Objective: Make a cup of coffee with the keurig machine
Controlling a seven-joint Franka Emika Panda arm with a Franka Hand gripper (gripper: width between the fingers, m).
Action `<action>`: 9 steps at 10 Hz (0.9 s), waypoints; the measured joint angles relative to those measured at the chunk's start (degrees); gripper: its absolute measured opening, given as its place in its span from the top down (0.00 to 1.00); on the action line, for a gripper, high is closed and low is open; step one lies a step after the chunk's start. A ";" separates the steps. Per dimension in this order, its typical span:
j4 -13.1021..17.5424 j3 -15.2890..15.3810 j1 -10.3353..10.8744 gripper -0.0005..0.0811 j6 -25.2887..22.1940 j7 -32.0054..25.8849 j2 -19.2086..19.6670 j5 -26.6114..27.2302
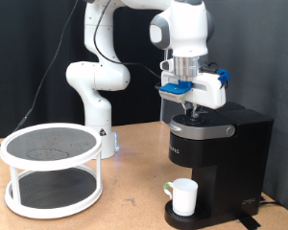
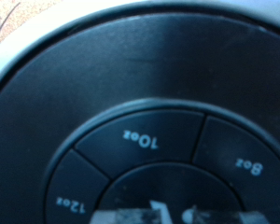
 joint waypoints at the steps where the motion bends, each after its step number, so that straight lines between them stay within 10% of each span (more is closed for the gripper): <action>1: -0.04 0.03 0.00 0.99 0.07 0.00 0.46 0.00; 9: 3.46 -0.07 -0.39 0.99 -5.26 4.78 4.09 0.00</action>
